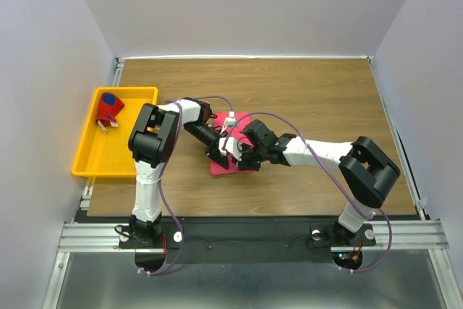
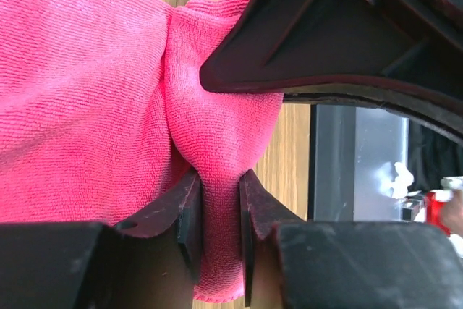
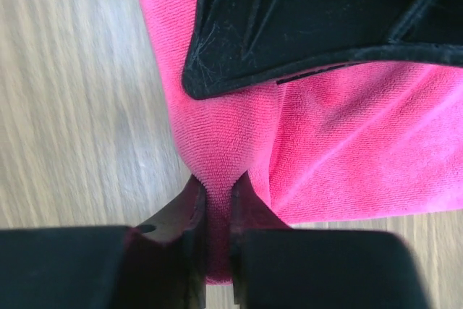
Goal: Roll the towels
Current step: Roll the towel
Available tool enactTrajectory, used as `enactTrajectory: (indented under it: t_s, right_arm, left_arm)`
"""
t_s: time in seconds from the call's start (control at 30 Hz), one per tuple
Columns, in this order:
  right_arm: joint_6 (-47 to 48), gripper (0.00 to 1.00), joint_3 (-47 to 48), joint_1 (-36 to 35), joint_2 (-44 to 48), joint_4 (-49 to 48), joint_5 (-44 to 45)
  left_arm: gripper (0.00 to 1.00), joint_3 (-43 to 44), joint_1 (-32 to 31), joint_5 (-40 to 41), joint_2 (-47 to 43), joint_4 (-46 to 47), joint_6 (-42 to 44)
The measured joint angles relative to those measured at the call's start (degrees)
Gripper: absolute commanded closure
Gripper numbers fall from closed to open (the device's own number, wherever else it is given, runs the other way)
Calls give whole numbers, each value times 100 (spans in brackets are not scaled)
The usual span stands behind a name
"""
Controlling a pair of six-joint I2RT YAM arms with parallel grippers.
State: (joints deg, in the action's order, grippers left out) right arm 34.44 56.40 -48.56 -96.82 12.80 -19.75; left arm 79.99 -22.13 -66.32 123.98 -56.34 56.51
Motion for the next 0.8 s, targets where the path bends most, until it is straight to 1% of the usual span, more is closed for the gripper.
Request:
enactTrajectory:
  t_s: [0.13, 0.17, 0.2, 0.33, 0.43, 0.57, 0.67, 0.73, 0.8]
  right_arm:
    - [-122, 99, 55, 98, -105, -85, -439]
    - [-160, 99, 92, 136, -142, -83, -575]
    - [-236, 99, 153, 205, -232, -57, -798]
    - [-435, 100, 404, 439, -505, 195, -1469]
    - [-584, 100, 691, 584, -763, 439, -1853]
    - [-802, 99, 1106, 616, -1130, 828, -2321]
    - [-949, 99, 1517, 625, -1502, 1196, -2651]
    - [-1045, 99, 1803, 649, -1832, 1471, -2990]
    - [-1093, 99, 2046, 693, -2094, 1735, -3274]
  left_arm:
    - [48, -227, 68, 376, -507, 146, 7]
    - [38, -291, 103, 520, -728, 219, 4]
    - [30, -356, 181, 656, -1019, 332, -4]
    - [28, -494, 682, 953, -2096, 647, -79]
    - [28, -710, 1196, 1067, -2957, 951, -133]
    - [24, -1491, 1652, 1268, -3941, 1628, -299]
    - [17, -2170, 1740, 1508, -4588, 2079, -343]
    - [15, -2820, 1663, 1762, -5412, 2354, -267]
    - [14, -3200, 1486, 2055, -5949, 2535, -57]
